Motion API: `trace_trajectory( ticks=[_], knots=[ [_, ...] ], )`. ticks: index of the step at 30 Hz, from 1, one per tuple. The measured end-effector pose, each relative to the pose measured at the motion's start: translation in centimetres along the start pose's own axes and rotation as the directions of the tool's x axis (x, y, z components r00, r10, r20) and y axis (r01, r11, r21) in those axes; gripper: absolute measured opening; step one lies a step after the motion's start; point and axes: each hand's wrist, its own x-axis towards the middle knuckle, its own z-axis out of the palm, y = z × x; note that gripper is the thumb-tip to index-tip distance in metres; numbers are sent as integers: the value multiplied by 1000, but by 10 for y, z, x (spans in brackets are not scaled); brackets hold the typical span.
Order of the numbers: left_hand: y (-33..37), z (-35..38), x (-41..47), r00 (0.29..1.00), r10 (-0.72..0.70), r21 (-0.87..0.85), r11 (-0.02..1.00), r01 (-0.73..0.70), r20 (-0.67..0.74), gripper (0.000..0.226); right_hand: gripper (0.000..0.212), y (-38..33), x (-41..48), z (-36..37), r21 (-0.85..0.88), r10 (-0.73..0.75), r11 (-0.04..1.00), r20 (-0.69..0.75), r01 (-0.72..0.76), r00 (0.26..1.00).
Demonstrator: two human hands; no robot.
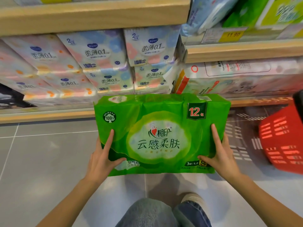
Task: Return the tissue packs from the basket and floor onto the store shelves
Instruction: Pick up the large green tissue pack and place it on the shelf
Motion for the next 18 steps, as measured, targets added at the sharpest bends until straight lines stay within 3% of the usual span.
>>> trace_trajectory(
  ticks=[5, 11, 18],
  knots=[
    [32, -59, -20, 999, -41, 10, 999, 41, -13, 127, 134, -41, -9, -43, -8, -38, 999, 1, 38, 999],
    [103, -176, -42, 991, -133, -3, 991, 133, -6, 117, 123, -128, -32, -148, 0, -22, 1000, 36, 22, 999],
    [206, -346, -63, 998, -36, -27, 999, 35, -52, 114, 122, -245, -71, -309, -15, -41, 999, -25, 41, 999]
  ],
)
